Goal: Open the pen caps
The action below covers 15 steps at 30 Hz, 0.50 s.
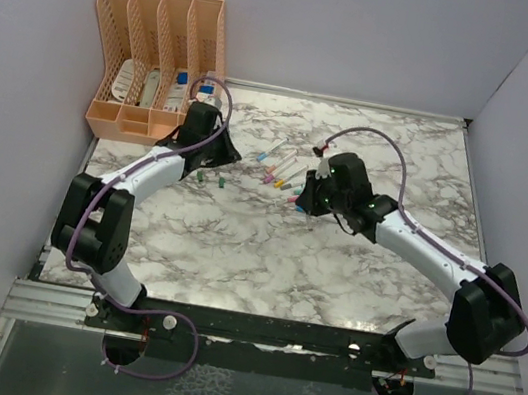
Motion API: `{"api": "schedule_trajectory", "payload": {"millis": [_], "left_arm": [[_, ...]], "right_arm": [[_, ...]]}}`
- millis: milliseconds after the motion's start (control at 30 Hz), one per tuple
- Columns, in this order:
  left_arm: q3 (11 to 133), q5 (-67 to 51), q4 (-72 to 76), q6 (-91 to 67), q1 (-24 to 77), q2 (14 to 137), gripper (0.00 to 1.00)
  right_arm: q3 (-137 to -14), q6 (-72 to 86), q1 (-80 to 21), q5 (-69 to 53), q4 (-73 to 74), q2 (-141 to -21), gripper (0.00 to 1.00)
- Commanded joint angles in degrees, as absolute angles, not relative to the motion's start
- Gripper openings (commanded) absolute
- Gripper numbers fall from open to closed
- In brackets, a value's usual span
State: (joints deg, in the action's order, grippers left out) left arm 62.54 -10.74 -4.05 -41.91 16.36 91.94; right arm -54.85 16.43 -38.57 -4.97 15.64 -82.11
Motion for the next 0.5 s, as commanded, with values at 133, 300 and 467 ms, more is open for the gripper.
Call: {"api": "schedule_trajectory", "payload": {"millis": [133,300,467], "left_arm": [[59.05,2.58,-18.05,-30.87,16.18,90.46,0.0],[60.53,5.25,-19.37,-28.8,16.15,93.38,0.0],[62.53,7.92,-19.07,-27.25,15.87,96.75,0.0]], "right_arm": [[-62.05,14.4,-28.16,2.57,19.32,-84.51,0.01],[-62.78,13.45,-25.82,2.3,19.95,-84.61,0.01],[-62.36,13.33,-24.83,2.45,19.86,-84.36,0.01]]}}
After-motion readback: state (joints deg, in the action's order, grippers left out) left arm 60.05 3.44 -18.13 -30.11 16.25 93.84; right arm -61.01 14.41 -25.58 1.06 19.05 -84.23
